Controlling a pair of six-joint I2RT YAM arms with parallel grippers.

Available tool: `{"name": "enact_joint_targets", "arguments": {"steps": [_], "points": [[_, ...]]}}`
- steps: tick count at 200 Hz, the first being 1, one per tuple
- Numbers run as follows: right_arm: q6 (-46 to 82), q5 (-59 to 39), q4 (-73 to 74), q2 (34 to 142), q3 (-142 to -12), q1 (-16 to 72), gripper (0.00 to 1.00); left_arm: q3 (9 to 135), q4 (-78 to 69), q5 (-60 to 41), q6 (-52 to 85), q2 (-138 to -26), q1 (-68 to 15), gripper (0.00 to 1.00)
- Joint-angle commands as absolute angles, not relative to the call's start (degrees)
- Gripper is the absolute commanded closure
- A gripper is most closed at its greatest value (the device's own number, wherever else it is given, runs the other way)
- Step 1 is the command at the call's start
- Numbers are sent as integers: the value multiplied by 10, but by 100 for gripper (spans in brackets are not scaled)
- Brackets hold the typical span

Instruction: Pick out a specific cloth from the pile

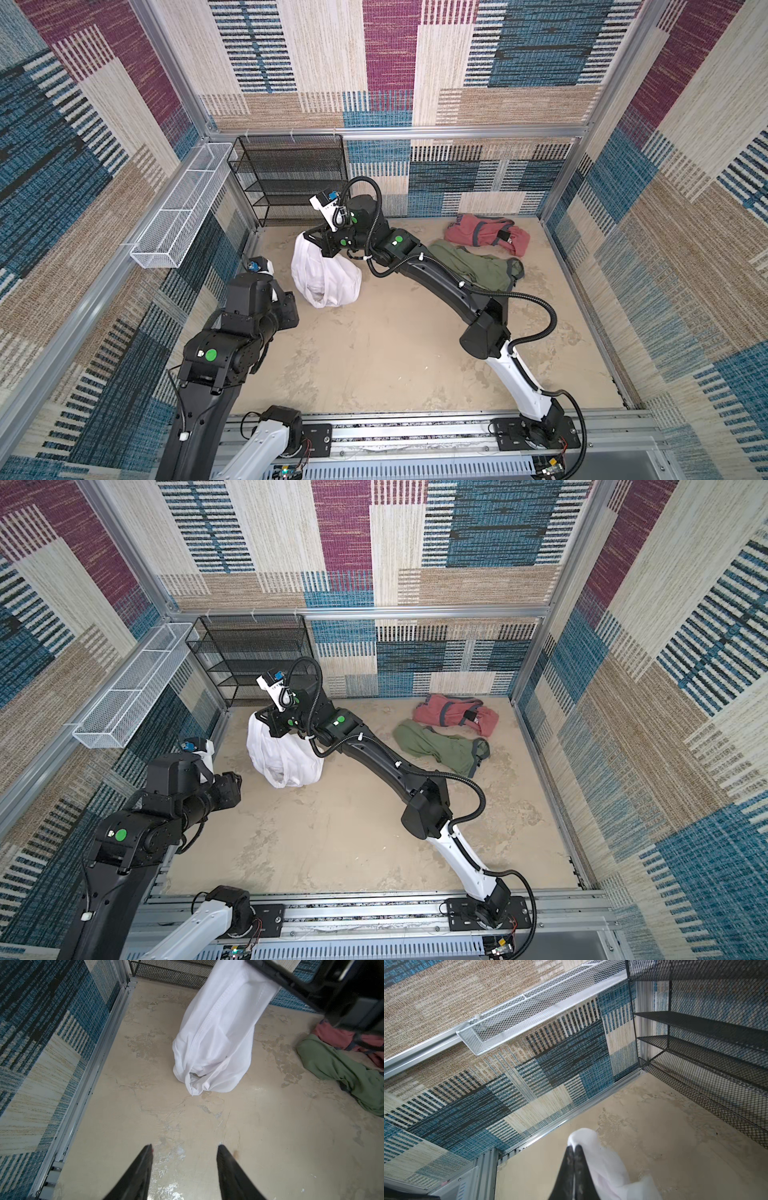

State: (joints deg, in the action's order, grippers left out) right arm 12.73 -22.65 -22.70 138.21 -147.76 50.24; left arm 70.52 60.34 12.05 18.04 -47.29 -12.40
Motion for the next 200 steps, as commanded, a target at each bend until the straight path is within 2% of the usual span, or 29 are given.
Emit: {"name": "enact_joint_targets", "arguments": {"steps": [1,27,32,40,57,79,105,177,200], "points": [[147,-244,-182,1401,-1485,512,97,701,618,125,188,-467,-124,47],[151,-248,-175,1434,-1503,530,95,703,627,127,193,-460,-124,47],[152,-252,-174,1440,-1505,533,91,703,628,128,194,-460,-124,47],[155,-258,-173,1445,-1507,536,77,702,630,129,196,-459,-123,47],[154,-258,-179,1445,-1507,540,56,700,630,128,200,-461,-124,47],[144,-222,-199,1422,-1496,540,46,695,629,122,206,-474,-124,47],[134,-186,-185,1358,-1413,535,45,680,618,118,212,-494,-124,47],[179,-189,-27,1115,-1002,464,44,565,495,75,261,-571,-119,44],[187,-191,3,1067,-921,435,44,535,448,15,284,-591,-95,46]]}}
